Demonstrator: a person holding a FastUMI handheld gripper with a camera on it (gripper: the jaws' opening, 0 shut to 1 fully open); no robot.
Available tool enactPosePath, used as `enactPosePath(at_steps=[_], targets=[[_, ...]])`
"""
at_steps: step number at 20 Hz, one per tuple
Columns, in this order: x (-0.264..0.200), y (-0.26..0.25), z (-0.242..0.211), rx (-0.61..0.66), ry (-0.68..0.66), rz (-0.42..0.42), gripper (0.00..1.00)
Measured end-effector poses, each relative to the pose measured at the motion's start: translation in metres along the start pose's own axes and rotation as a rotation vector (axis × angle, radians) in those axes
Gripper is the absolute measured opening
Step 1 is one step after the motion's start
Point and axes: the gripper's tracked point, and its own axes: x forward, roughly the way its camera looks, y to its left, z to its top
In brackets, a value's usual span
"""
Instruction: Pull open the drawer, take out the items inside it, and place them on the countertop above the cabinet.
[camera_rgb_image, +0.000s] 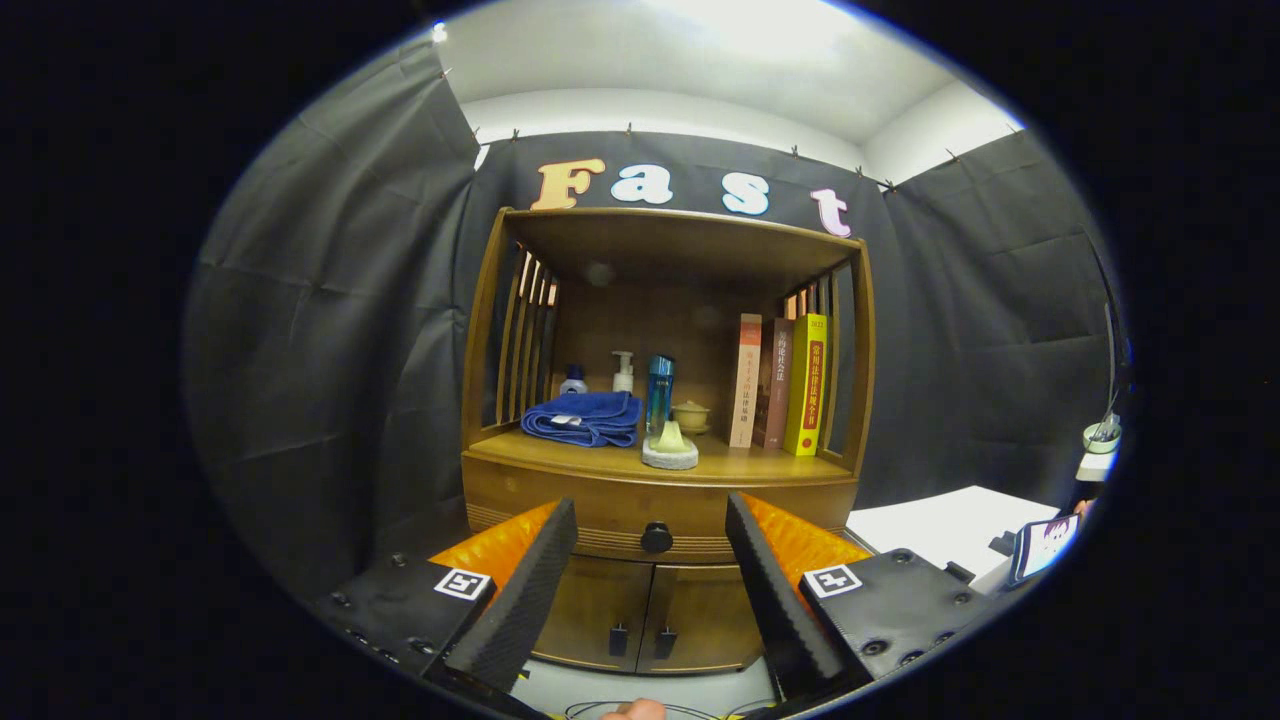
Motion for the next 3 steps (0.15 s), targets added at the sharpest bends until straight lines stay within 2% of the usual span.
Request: enactPosePath(at_steps=[3], targets=[[-0.0006,0.0027,0.0010,-0.007,0.001,0.003,0.98]])
